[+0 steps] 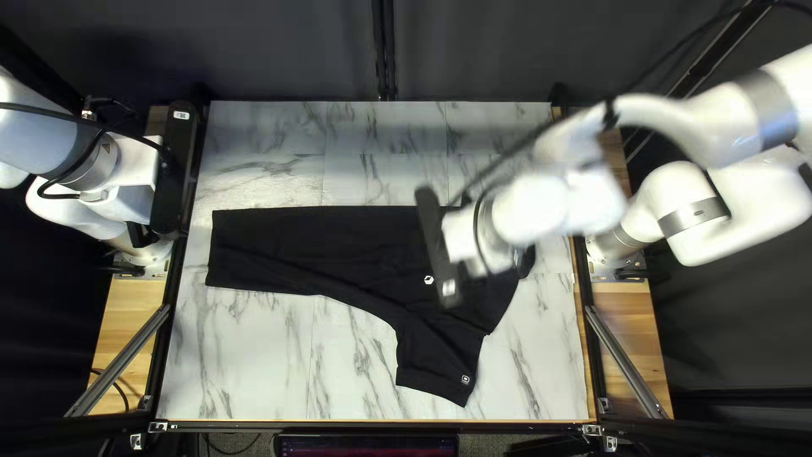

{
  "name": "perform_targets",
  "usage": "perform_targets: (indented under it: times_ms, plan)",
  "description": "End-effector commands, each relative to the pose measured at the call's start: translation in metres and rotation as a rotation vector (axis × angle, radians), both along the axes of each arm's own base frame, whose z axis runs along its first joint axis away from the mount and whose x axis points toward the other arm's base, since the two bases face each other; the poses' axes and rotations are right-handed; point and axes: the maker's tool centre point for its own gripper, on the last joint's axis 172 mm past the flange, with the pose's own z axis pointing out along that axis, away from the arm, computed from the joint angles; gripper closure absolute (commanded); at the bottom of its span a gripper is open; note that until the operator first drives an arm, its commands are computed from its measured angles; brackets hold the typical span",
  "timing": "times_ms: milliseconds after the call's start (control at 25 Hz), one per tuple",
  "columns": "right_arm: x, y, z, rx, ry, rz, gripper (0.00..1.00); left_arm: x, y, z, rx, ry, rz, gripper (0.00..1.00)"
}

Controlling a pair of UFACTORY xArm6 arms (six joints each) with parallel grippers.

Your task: Fold t-shirt

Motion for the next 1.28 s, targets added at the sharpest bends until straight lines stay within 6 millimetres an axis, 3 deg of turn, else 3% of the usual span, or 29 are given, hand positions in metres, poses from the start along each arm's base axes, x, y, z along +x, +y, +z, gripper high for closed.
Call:
perform_targets:
  times_ms: [40, 120, 200, 280, 360, 400, 520, 720, 880, 1040, 1280]
  plan:
    - [0.000, 0.000, 0.000, 0.000, 0.000, 0.000, 0.00, 0.000, 0.000, 0.000, 0.000, 0.000, 0.000, 0.00]
    - [-0.001, -0.002, 0.001, -0.004, 0.001, 0.007, 0.00, 0.000, 0.000, 0.000, 0.000, 0.000, 0.000, 0.00]
    - [-0.002, 0.009, 0.004, 0.011, 0.016, 0.029, 0.00, 0.000, 0.000, 0.000, 0.000, 0.000, 0.000, 0.00]
    - [-0.004, 0.034, 0.000, 0.022, 0.032, 0.044, 0.00, 0.000, 0.000, 0.000, 0.000, 0.000, 0.000, 0.00]
    - [-0.007, 0.073, -0.009, 0.023, 0.046, 0.057, 0.00, 0.000, 0.000, 0.000, 0.000, 0.000, 0.000, 0.00]
    - [-0.008, 0.078, -0.010, 0.023, 0.049, 0.060, 0.00, 0.000, 0.000, 0.000, 0.000, 0.000, 0.000, 0.00]
    - [-0.010, 0.130, -0.026, 0.018, 0.063, 0.075, 0.00, 0.000, 0.000, 0.000, 0.000, 0.000, 0.000, 0.00]
    - [-0.011, 0.175, -0.059, 0.000, 0.098, 0.115, 0.00, 0.000, 0.000, 0.000, 0.000, 0.000, 0.000, 0.00]
    - [-0.016, 0.182, -0.086, -0.020, 0.118, 0.135, 0.00, 0.000, 0.000, 0.000, 0.000, 0.000, 0.000, 0.00]
    - [-0.030, 0.176, -0.119, -0.033, 0.142, 0.158, 0.00, 0.000, 0.000, 0.000, 0.000, 0.000, 0.000, 0.00]
    - [-0.048, 0.152, -0.131, -0.036, 0.165, 0.157, 0.00, 0.000, 0.000, 0.000, 0.000, 0.000, 0.000, 0.00]
